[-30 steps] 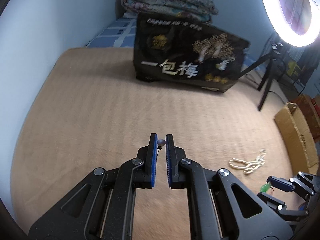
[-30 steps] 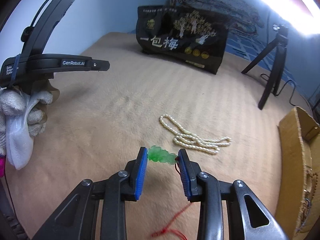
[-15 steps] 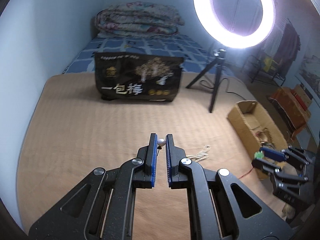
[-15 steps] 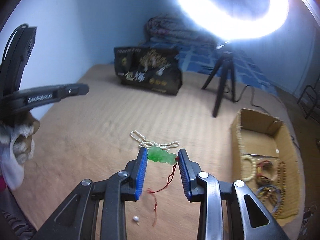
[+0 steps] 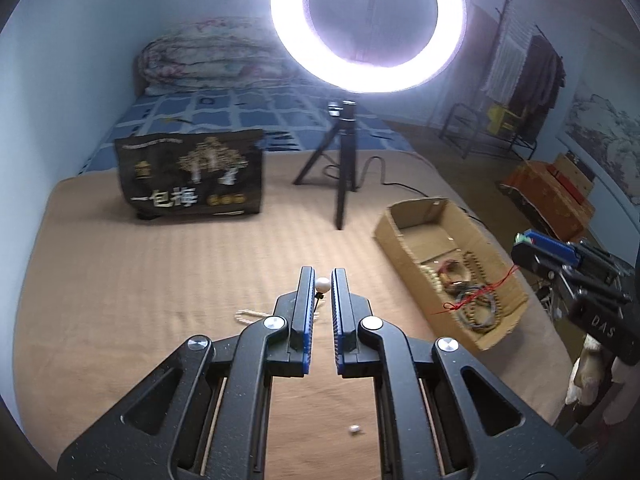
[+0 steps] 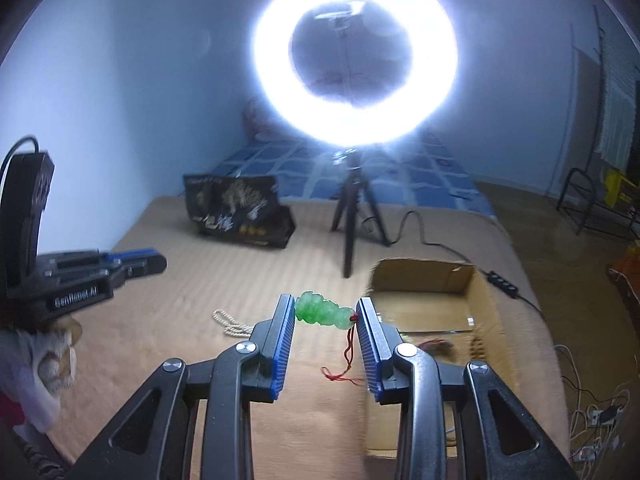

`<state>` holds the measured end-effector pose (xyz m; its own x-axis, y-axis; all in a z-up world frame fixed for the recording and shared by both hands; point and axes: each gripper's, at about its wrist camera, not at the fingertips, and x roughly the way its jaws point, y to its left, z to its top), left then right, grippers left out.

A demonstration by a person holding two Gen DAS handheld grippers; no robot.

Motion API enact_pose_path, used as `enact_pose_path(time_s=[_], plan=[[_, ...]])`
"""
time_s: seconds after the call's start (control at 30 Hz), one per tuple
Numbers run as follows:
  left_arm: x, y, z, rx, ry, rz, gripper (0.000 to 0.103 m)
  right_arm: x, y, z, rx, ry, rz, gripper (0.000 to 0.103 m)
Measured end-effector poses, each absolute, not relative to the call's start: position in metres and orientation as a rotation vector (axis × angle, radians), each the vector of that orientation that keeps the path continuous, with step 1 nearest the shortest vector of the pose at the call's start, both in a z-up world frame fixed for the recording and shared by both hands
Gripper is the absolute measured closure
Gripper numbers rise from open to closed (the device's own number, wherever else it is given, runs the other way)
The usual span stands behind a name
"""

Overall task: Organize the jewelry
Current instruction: 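Carry the pendant with the right tool while the left tool carries the pearl to the box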

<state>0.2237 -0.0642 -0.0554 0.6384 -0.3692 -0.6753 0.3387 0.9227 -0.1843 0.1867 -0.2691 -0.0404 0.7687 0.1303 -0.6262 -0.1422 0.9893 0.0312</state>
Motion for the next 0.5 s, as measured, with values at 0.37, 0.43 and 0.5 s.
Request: enact_pose_path(time_s=[0.37, 0.43, 0.5], plan=[[0.225, -0.139, -0.064, -0.017, 0.795, -0.495, 0.097, 0.182, -0.343, -0.045, 0.039, 0.699, 0.027, 0.071], [0.227, -0.153, -0.067, -0.014, 0.802, -0.51, 0.097, 0.182, -0.354, -0.049, 0.047, 0.708, 0.007, 0.071], [0.229, -0.165, -0.07, -0.009, 0.806, -0.521, 0.097, 0.183, -0.367, -0.056, 0.061, 0.723, -0.01, 0.071]])
